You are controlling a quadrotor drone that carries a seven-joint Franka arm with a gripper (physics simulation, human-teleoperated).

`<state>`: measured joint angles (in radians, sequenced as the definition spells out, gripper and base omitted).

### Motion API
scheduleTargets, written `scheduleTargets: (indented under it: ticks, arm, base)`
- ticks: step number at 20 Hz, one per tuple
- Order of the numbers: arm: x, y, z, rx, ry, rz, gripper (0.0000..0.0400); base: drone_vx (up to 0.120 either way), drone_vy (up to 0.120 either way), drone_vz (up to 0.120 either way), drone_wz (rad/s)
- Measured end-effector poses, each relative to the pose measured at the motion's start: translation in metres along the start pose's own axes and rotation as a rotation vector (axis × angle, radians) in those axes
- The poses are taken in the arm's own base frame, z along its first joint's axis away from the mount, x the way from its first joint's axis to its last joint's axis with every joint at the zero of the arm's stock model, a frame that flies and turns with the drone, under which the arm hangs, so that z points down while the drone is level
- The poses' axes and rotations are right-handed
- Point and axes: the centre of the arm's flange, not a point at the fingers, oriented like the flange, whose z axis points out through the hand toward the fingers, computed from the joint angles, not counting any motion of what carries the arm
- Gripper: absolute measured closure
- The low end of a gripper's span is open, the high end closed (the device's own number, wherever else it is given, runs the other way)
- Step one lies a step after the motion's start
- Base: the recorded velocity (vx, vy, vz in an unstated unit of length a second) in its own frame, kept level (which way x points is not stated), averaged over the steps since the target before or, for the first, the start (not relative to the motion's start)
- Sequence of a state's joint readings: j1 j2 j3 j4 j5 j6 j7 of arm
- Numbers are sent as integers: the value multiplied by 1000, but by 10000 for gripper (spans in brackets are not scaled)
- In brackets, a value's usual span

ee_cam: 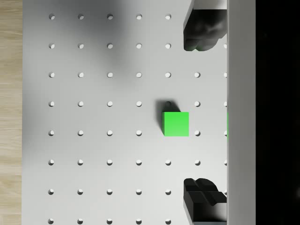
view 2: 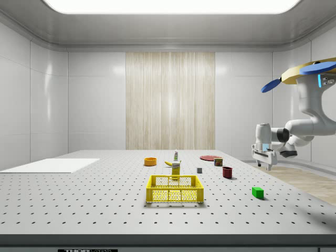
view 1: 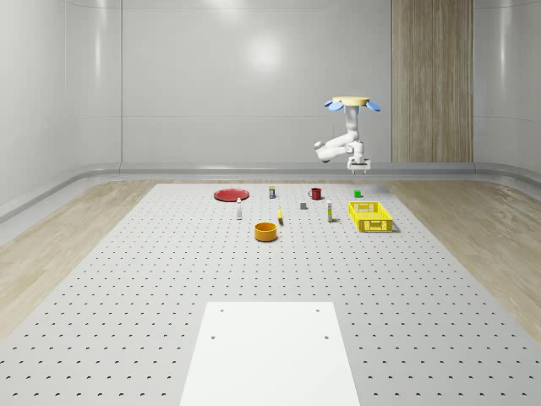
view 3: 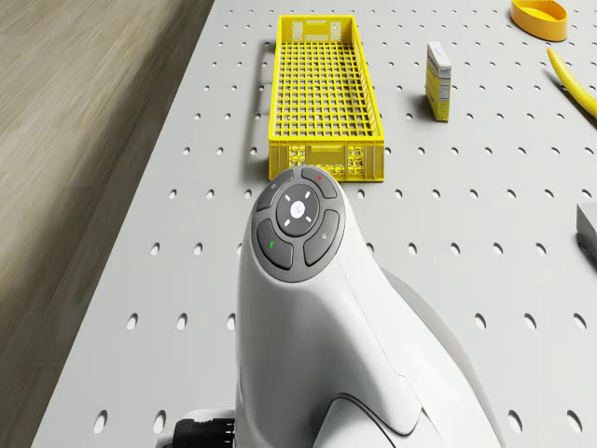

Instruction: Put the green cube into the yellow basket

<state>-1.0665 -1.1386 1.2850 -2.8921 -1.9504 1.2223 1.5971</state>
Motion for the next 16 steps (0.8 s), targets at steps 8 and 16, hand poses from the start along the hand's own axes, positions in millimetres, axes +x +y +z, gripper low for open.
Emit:
scheduleTargets:
  ticks: [8, 16]
  arm:
    - [0, 0, 0, -1, 1, 0, 0]
    - [0, 0, 0, -1, 1, 0, 0]
  base:
    - [30, -25, -120, 0]
    - [25, 0, -120, 0]
